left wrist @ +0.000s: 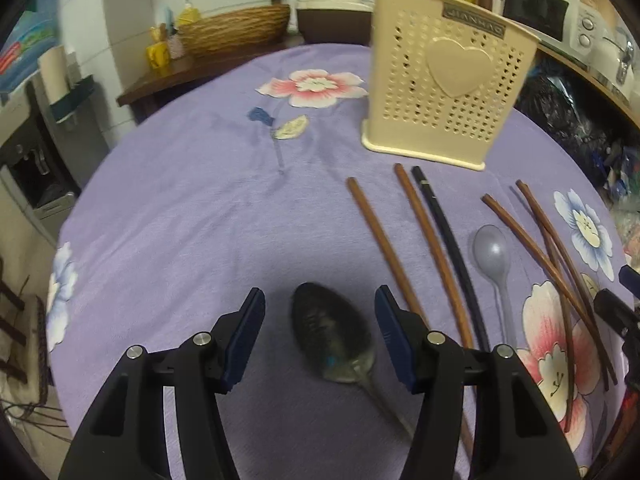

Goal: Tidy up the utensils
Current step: 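Lower the left tool onto the metal spoon and close on its bowl, then lower the right tool onto a wooden chopstick and close on it, then lift the metal spoon with the left tool while the right tool lifts the chopstick, then carry the metal spoon and chopstick with both tools over the beige caddy, then lower both held utensils into the caddy and open both tools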

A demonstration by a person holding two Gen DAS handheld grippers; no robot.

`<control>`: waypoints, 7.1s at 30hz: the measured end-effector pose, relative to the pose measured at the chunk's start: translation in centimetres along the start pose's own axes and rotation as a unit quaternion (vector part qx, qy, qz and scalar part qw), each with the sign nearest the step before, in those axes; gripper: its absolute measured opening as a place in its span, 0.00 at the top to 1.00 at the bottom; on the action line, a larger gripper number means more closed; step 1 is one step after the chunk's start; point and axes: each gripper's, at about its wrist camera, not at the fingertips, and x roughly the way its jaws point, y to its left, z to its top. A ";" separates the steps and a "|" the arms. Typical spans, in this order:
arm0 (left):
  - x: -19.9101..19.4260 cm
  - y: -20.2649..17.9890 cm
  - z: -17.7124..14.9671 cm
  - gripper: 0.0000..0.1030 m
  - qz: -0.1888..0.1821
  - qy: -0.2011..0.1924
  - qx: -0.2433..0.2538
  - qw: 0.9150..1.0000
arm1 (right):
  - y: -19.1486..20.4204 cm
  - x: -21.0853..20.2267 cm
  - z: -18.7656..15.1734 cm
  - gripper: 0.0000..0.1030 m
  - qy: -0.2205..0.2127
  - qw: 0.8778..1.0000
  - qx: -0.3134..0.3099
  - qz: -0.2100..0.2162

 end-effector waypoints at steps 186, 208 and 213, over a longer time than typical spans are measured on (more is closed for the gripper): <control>-0.5 -4.7 18.3 0.69 -0.101 -0.173 0.009 0.980 | 1.6 0.3 23.3 0.92 -0.127 0.983 0.017 0.131; -2.5 -3.2 17.7 0.45 -0.129 -0.189 -0.024 0.973 | 0.9 1.8 22.5 0.91 -0.107 0.985 0.035 0.132; -3.6 -2.1 16.6 0.36 -0.124 -0.190 -0.042 0.973 | 0.6 1.5 22.0 0.55 -0.117 0.983 0.045 0.136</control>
